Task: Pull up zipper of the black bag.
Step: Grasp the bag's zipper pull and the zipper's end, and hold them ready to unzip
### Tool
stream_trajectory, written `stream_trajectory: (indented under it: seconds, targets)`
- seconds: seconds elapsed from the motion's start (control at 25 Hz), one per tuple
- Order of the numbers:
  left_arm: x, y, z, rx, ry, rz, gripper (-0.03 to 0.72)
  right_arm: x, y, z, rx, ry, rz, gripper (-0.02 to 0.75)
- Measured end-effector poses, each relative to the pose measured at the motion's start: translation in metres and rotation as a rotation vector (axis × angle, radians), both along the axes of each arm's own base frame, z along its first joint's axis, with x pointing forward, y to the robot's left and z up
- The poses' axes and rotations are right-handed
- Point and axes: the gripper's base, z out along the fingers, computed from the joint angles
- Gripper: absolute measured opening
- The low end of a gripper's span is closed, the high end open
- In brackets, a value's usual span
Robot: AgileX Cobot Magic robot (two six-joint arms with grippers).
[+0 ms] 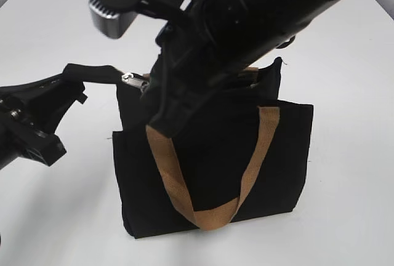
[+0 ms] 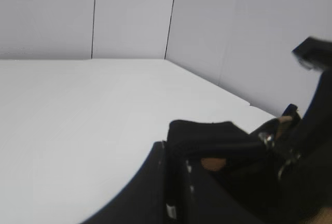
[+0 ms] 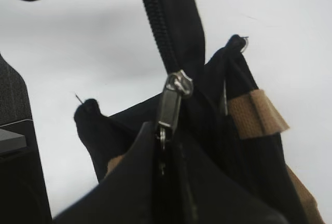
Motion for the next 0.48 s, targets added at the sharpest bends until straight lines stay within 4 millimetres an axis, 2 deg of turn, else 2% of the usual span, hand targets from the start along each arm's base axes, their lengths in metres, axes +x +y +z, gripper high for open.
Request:
stream_trajectory:
  seconds: [0.12, 0.48]
  targets:
    - [0.003, 0.005, -0.003, -0.018, 0.046, 0.061, 0.011, 0.009, -0.019, 0.008, 0.0, 0.015, -0.066, -0.001]
    - [0.005, 0.01, -0.006, -0.038, 0.105, 0.13, 0.011, 0.026, -0.071, 0.021, -0.025, 0.098, -0.209, -0.001]
